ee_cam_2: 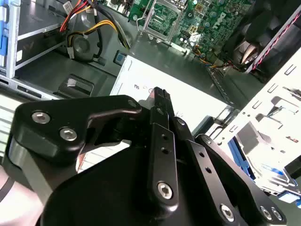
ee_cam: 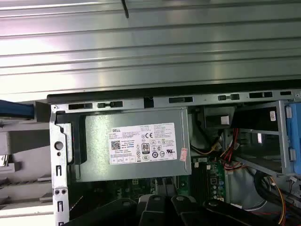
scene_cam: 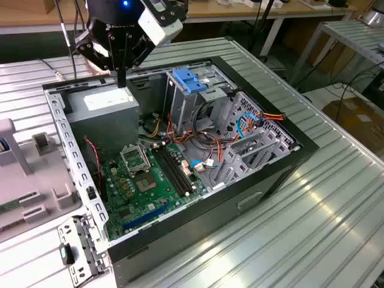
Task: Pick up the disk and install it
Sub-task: 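Reach for the disk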
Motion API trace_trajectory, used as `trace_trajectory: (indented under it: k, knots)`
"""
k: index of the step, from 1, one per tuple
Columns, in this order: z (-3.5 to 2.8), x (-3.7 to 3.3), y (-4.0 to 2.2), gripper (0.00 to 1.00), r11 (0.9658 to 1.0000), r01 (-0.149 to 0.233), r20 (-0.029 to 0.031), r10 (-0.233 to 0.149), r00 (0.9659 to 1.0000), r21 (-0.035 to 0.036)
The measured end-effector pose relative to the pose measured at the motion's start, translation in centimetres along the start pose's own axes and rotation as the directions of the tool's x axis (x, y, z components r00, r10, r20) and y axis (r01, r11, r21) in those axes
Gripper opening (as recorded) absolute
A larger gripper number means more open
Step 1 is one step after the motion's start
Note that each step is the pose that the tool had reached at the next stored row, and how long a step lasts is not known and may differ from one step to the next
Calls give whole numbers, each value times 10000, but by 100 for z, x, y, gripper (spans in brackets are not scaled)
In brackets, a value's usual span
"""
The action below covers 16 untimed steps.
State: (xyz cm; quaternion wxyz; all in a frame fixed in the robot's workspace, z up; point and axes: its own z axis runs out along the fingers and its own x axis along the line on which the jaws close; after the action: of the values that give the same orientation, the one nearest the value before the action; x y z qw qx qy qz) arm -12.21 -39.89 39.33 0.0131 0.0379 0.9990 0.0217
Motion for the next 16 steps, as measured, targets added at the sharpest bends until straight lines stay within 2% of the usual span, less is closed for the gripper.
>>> trace_trajectory:
  k: [6, 16]
  knots:
    - [-1, 58, -5, 11, 10000, 0, 0, 0, 10000, 0]
    - [-2, 89, -7, 11, 10000, -1, 0, 1, 10000, 0]
